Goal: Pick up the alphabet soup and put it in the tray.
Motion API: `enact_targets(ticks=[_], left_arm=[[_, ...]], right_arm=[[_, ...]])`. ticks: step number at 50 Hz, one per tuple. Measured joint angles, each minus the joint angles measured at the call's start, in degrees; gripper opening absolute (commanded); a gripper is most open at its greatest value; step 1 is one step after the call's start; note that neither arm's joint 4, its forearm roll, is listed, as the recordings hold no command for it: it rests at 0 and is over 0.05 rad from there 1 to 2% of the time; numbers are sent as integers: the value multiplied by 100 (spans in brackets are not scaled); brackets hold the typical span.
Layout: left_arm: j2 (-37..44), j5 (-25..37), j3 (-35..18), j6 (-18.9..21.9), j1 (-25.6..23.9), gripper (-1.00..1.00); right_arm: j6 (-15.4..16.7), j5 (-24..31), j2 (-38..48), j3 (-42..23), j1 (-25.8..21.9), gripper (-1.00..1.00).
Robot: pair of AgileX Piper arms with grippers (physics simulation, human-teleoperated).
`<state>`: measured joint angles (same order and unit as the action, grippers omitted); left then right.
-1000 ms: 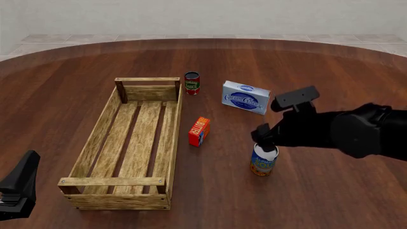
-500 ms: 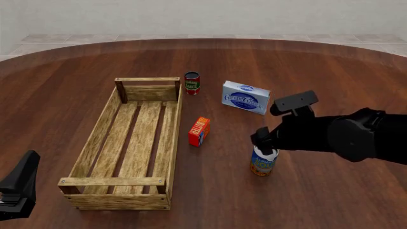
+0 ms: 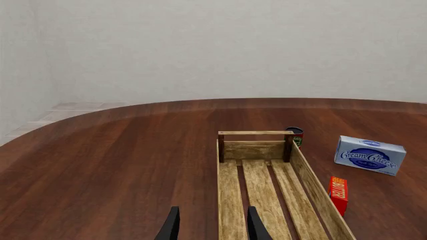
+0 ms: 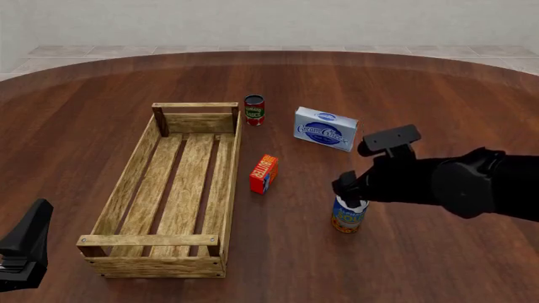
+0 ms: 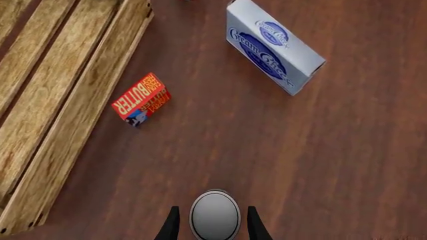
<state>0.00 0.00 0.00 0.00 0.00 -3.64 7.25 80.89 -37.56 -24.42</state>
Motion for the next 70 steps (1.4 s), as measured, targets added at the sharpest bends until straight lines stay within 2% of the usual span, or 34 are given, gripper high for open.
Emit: enact_targets(ticks=[70], left_arm=[[0,0,0,0,0,100]], right_arm=[[-195,-396,345,150,43,100]])
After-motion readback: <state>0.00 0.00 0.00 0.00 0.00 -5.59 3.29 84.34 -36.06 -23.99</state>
